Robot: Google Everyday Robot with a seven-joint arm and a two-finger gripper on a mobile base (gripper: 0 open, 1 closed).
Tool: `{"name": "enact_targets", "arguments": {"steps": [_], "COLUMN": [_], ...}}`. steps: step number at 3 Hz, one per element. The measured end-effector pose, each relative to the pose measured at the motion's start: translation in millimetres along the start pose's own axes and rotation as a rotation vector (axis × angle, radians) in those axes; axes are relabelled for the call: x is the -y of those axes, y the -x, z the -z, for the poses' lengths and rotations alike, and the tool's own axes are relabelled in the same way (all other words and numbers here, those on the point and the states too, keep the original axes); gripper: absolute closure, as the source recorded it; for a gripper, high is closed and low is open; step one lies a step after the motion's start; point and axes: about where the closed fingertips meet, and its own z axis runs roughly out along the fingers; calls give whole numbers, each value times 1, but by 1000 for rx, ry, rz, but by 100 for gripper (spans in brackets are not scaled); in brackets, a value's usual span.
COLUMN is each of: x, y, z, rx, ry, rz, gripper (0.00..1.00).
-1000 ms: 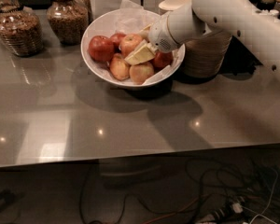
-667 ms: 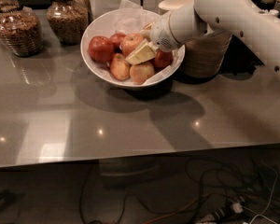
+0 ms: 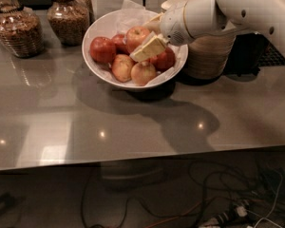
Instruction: Pick apple from white bowl
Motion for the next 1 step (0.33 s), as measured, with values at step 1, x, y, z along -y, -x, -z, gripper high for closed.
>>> {"name": "enact_targets", "arguments": {"steps": [1], "x": [-23], "y": [11], "z": [36], "rx": [30], "ry": [27], "rz": [3], "gripper": [100]}}
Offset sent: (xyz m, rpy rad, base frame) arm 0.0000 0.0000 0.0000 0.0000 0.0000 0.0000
